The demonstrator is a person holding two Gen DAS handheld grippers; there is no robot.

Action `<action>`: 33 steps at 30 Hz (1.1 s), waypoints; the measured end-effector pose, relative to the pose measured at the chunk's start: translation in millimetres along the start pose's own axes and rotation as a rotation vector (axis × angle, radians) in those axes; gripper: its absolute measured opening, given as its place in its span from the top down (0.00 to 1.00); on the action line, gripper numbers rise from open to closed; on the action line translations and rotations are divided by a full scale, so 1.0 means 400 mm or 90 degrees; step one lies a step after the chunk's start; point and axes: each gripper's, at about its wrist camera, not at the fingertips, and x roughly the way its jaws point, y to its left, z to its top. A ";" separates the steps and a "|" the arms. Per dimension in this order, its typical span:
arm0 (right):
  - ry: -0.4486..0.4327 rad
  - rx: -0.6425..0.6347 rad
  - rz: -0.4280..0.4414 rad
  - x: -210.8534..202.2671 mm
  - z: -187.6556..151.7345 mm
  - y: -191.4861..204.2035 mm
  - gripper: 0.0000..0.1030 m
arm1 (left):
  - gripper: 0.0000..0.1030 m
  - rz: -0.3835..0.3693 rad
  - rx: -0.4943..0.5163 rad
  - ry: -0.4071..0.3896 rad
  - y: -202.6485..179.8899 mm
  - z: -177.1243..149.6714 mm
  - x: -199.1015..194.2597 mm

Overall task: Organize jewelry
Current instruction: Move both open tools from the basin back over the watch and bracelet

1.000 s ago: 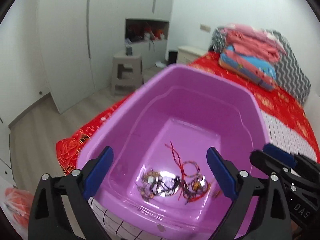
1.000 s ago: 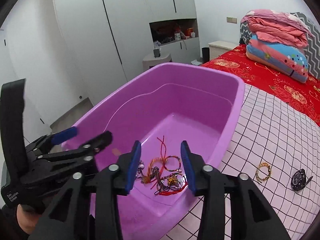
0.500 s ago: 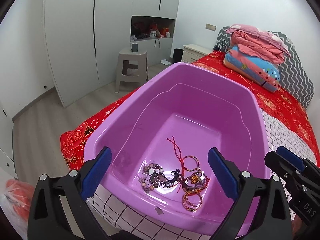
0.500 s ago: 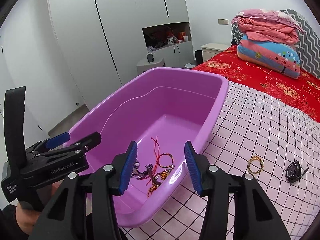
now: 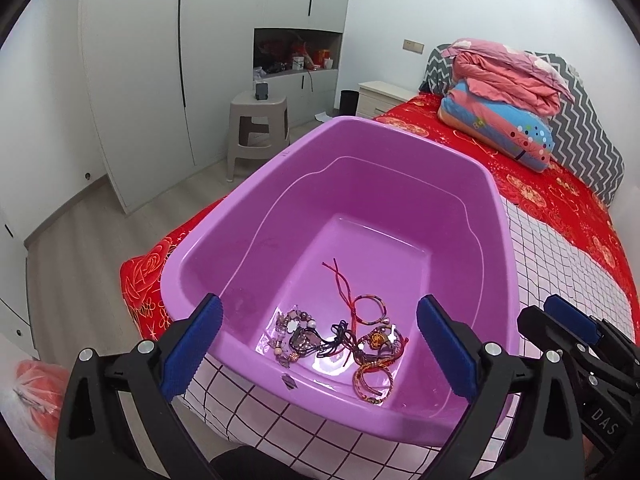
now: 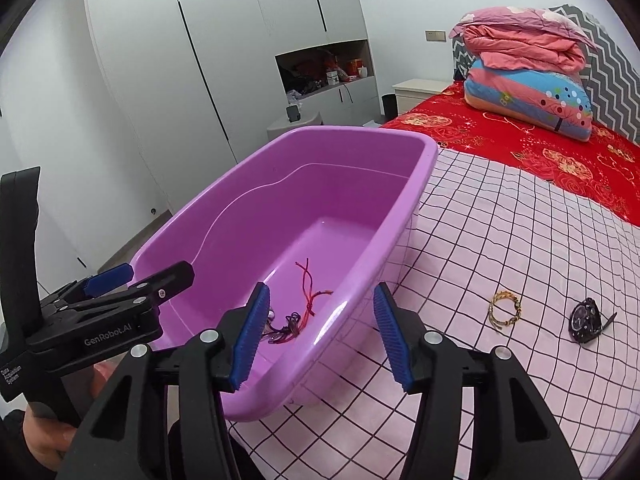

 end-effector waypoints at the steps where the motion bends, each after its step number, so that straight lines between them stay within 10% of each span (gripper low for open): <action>1: -0.001 0.002 0.000 -0.004 -0.002 -0.003 0.49 | 0.07 0.000 0.002 -0.001 -0.005 -0.001 -0.003; 33: -0.019 0.133 -0.115 -0.248 -0.283 -0.288 0.28 | 0.06 -0.105 0.090 -0.027 -0.255 -0.143 -0.140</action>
